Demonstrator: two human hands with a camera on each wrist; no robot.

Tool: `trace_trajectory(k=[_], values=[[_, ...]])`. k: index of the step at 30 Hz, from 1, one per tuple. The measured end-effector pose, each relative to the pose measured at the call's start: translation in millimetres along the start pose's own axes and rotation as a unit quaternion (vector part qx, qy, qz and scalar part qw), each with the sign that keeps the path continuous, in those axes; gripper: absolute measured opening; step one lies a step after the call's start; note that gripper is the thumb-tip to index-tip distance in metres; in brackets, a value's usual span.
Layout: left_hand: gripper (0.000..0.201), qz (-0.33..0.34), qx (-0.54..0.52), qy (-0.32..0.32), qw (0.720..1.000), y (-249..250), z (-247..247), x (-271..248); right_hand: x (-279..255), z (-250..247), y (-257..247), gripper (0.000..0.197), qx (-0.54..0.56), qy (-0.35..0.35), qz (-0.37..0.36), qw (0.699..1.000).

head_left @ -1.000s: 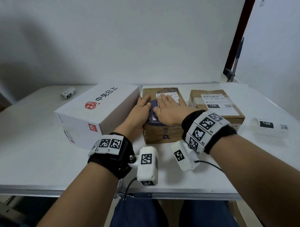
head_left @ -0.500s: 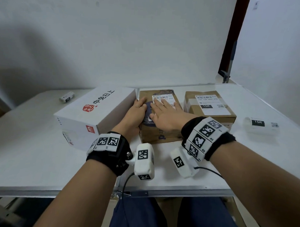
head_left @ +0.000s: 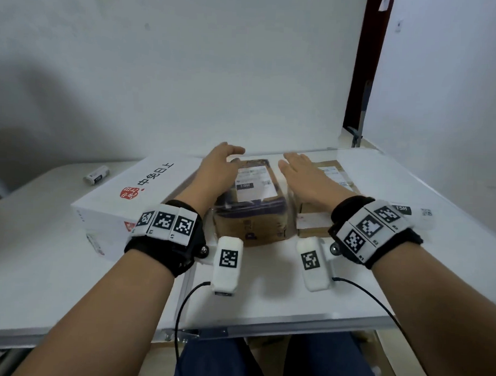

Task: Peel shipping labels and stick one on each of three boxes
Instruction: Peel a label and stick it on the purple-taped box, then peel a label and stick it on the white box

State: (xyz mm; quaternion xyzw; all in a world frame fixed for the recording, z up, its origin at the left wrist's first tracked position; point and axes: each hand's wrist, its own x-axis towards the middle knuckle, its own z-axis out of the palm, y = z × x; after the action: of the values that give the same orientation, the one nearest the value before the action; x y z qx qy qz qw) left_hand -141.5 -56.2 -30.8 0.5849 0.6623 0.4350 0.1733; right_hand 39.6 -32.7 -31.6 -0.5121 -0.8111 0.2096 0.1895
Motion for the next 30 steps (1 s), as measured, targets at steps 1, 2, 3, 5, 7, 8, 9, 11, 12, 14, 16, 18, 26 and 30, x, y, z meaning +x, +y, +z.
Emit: trace_trajectory(k=[1, 2, 3, 5, 7, 8, 9, 11, 12, 14, 16, 18, 26, 30], values=[[0.032, 0.028, 0.031, -0.007, 0.999, 12.2, 1.5, 2.7, 0.1, -4.0, 5.7, 0.054, 0.046, 0.032, 0.005, 0.998], [0.033, 0.054, 0.054, -0.014, 0.997, 23.5, 5.0, 5.0, -0.4, -8.1, 12.9, 0.053, 0.085, 0.064, 0.015, 0.994], [0.033, 0.084, 0.068, -0.022, 0.994, 35.0, 10.2, 7.3, -1.8, -12.8, 21.5, 0.051, 0.114, 0.097, 0.028, 0.988], [0.033, 0.128, 0.079, -0.046, 0.988, 54.9, 26.8, 11.6, -5.5, -22.8, 45.1, 0.045, 0.162, 0.156, 0.062, 0.972], [0.032, 0.16, 0.088, -0.082, 0.98, 72.3, 47.8, 15.3, -12.4, -34.5, 73.3, 0.038, 0.198, 0.204, 0.102, 0.953], [0.032, 0.175, 0.098, -0.099, 0.975, 80.6, 58.8, 16.6, -16.6, -40.7, 87.8, 0.037, 0.207, 0.221, 0.126, 0.945], [0.032, 0.189, 0.104, -0.113, 0.97, 88.0, 69.8, 17.5, -22.0, -46.8, 101.9, 0.038, 0.208, 0.23, 0.151, 0.939], [0.031, 0.197, 0.091, -0.149, 0.965, 101.2, 91.7, 20.0, -31.2, -58.8, 130.3, 0.046, 0.191, 0.239, 0.202, 0.93], [0.031, 0.189, 0.068, -0.171, 0.965, 105.8, 101.4, 21.5, -35.0, -64.6, 142.4, 0.049, 0.175, 0.242, 0.226, 0.927], [0.03, 0.167, 0.0, -0.205, 0.965, 112.7, 117.9, 23.2, -38.9, -74.4, 166.0, 0.052, 0.133, 0.24, 0.281, 0.92], [0.03, 0.14, -0.055, -0.221, 0.964, 117.8, 128.9, 22.3, -41.0, -80.1, 185.3, 0.053, 0.1, 0.215, 0.337, 0.911], [0.03, 0.121, -0.078, -0.225, 0.964, 120.7, 136.2, 21.8, -41.3, -80.0, 202.7, 0.058, 0.108, 0.188, 0.376, 0.901], [0.029, 0.092, -0.115, -0.239, 0.96, 120.8, 138.4, 21.5, -35.0, -60.1, 226.7, 0.062, 0.159, 0.185, 0.38, 0.892], [0.029, 0.075, -0.137, -0.237, 0.959, 116.0, 138.3, 25.2, -38.2, -59.1, 220.6, 0.034, 0.174, 0.231, 0.334, 0.897]])
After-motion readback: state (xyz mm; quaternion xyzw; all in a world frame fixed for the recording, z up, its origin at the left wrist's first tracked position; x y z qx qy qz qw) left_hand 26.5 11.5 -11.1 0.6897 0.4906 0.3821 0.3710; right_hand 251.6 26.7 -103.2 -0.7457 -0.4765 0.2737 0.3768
